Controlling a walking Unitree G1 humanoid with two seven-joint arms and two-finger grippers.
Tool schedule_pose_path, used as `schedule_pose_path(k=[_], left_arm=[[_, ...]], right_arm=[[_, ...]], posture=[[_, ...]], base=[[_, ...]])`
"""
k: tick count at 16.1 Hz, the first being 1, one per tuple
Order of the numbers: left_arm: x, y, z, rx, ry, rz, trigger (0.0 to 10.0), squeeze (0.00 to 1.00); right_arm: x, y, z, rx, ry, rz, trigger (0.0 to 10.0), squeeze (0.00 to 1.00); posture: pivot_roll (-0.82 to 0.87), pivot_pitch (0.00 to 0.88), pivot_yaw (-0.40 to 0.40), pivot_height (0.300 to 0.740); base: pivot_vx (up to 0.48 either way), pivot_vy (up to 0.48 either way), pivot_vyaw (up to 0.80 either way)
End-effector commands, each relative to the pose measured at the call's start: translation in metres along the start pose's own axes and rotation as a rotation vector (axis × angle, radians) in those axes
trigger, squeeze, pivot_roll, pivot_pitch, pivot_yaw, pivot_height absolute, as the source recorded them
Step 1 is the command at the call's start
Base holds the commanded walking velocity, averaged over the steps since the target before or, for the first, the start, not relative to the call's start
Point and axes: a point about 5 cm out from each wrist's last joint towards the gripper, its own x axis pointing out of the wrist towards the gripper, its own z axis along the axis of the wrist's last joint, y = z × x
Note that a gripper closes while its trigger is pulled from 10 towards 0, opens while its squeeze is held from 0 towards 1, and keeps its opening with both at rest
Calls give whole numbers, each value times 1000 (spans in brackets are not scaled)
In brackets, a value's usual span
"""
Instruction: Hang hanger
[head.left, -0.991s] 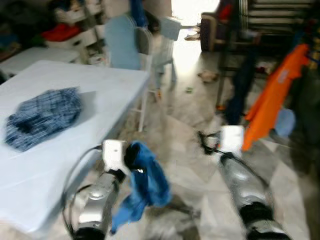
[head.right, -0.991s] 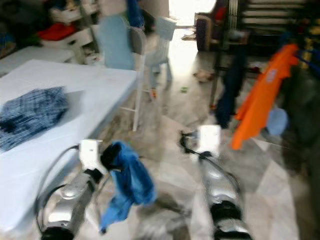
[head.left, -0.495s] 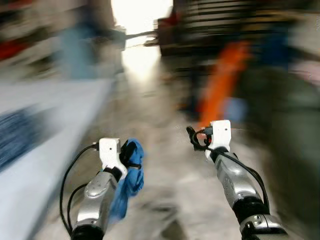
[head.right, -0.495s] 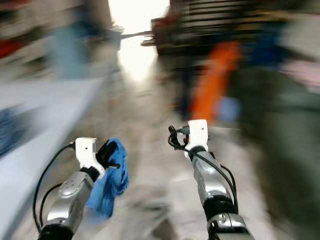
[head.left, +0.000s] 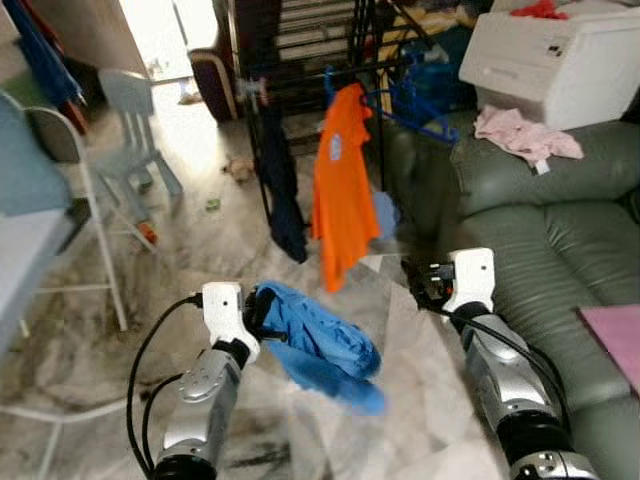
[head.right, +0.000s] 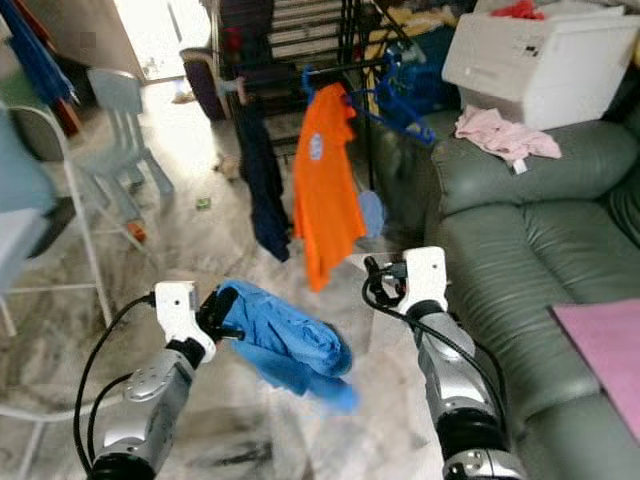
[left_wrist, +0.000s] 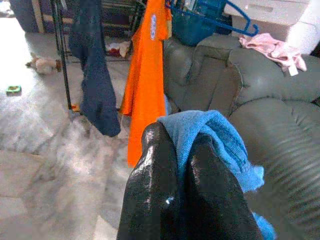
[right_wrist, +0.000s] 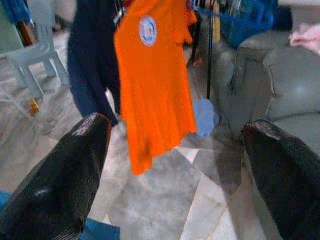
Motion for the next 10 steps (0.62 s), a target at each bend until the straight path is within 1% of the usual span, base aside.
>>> schedule_pose_path(k=[1, 3, 5, 10], left_arm=[[0, 10, 7, 22, -20, 46, 10000, 0], [1, 13, 6, 23, -6, 66, 10000, 0], [2, 15, 8, 43, -5, 73, 10000, 0], [0, 22, 8, 37, -6, 132, 10000, 0]], right_arm=[[-1, 5, 2, -9, -2, 21, 10000, 0], [-3, 5, 1, -9, 1, 22, 10000, 0], [-4, 4, 1, -9, 6, 17, 10000, 0], [-7, 0, 3, -12, 9, 13, 10000, 0]], posture=[[-138, 0, 86, 740], [-142, 0, 91, 740], [-142, 0, 93, 740], [-142, 0, 89, 740]], base=[[345, 334, 0], [259, 403, 0], [0, 437, 0], [0, 450, 0]])
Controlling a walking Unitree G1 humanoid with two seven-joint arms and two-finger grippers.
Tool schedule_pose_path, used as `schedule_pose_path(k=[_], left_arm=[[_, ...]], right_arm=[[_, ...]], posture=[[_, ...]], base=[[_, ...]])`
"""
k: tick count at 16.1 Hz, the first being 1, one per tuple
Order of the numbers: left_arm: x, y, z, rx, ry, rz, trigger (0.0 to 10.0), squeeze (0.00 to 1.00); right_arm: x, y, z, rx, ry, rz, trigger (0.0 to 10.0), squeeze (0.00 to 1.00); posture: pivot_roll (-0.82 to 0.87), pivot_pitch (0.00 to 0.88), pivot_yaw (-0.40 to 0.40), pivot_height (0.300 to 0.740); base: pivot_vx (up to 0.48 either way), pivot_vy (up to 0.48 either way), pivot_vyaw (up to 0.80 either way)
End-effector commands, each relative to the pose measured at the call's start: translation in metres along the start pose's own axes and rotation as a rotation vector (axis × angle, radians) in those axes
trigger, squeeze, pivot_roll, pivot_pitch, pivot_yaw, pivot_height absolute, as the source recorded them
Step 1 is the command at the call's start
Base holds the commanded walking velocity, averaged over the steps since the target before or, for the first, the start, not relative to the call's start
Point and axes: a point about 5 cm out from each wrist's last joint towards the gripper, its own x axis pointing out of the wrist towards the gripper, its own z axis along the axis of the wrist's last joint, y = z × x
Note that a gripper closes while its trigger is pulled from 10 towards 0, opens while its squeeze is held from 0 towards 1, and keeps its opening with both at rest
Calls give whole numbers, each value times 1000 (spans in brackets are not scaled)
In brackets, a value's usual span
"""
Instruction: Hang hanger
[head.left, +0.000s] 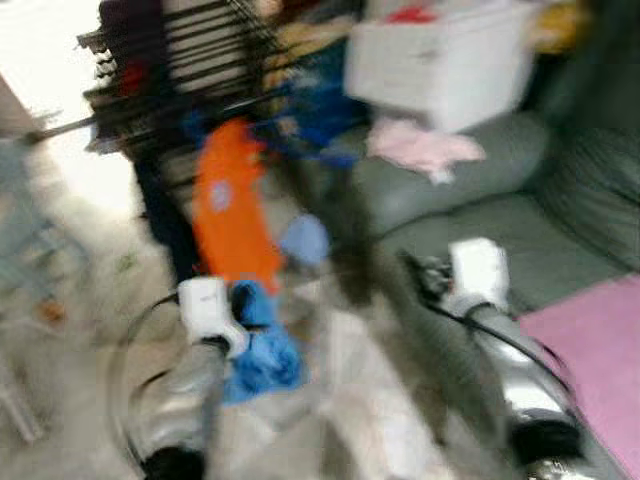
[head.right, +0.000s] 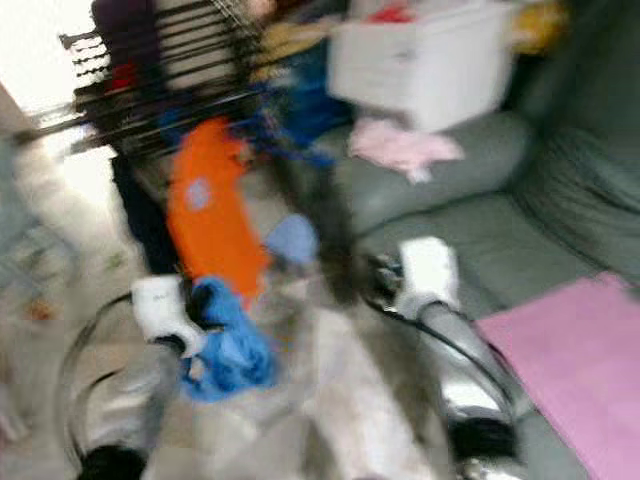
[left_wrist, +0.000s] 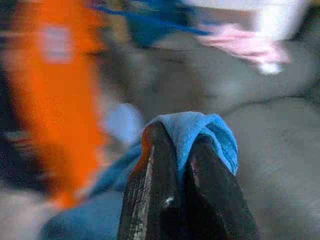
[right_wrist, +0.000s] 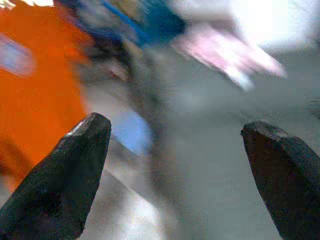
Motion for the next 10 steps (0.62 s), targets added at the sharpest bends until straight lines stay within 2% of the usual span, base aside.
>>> schedule_pose_path(k=[1, 8, 10], left_arm=[[-6, 14, 0, 16, 3, 46, 10000, 0], [-3, 12, 1, 26, -1, 61, 10000, 0], [-3, 14, 3, 57, -9, 58, 10000, 0]], right_arm=[[2, 13, -1, 23, 5, 39, 10000, 0], [-1, 12, 4, 37, -6, 36, 10000, 0], [-2, 10, 5, 45, -8, 26, 10000, 0]], posture=[[-143, 0, 90, 740], [-156, 0, 112, 740], [-152, 0, 120, 740]], base=[[0, 465, 0], [0, 462, 0], [0, 0, 0]])
